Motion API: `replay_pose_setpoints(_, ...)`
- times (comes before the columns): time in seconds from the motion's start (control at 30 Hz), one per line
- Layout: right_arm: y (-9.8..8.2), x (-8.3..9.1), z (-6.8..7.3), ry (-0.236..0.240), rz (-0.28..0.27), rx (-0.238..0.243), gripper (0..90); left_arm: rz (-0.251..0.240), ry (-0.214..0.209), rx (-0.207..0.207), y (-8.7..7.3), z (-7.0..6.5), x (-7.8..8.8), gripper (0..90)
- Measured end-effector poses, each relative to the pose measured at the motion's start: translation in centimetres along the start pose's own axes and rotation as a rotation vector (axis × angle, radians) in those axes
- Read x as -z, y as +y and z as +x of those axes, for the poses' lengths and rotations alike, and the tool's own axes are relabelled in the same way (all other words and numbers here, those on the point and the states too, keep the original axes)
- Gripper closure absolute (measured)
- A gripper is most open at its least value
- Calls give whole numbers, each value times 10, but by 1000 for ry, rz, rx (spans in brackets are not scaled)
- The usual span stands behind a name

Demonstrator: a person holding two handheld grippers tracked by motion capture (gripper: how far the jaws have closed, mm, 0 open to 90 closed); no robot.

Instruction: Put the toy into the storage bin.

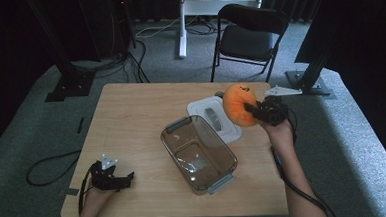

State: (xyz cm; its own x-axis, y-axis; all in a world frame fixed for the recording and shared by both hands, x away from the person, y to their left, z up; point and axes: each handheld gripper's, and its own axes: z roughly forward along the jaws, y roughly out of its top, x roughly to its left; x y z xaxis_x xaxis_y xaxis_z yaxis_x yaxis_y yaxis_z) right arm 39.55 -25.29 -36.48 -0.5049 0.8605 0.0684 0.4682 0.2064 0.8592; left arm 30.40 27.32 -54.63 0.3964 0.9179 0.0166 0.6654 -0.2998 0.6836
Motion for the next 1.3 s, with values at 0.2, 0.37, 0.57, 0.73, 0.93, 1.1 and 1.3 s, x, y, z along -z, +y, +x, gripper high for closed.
replay_pose_setpoints(0.2, 7, 3, 19, 47, -13, 38, 678, -1, 0, 1, 0, 0, 0, 5)
replay_pose_setpoints(0.37, 10, 6, 36, 94, -26, 71, 676, 1, -1, 1, 0, 0, 0, 5)
replay_pose_setpoints(0.57, 11, 5, 57, 145, -23, 113, 675, 0, -1, 1, 0, 0, 0, 5)
replay_pose_setpoints(0.73, 9, 3, 71, 207, -15, 136, 673, 1, -1, 1, 0, 0, 0, 5)
replay_pose_setpoints(0.93, 4, 2, 91, 261, -9, 180, 668, 1, -1, 1, 0, 0, 0, 5)
replay_pose_setpoints(1.1, -1, 2, 105, 293, 5, 213, 666, 0, -1, 1, 0, 0, 0, 5)
replay_pose_setpoints(1.3, -8, 0, 113, 318, 23, 234, 662, 0, -1, 1, 0, 0, 0, 5)
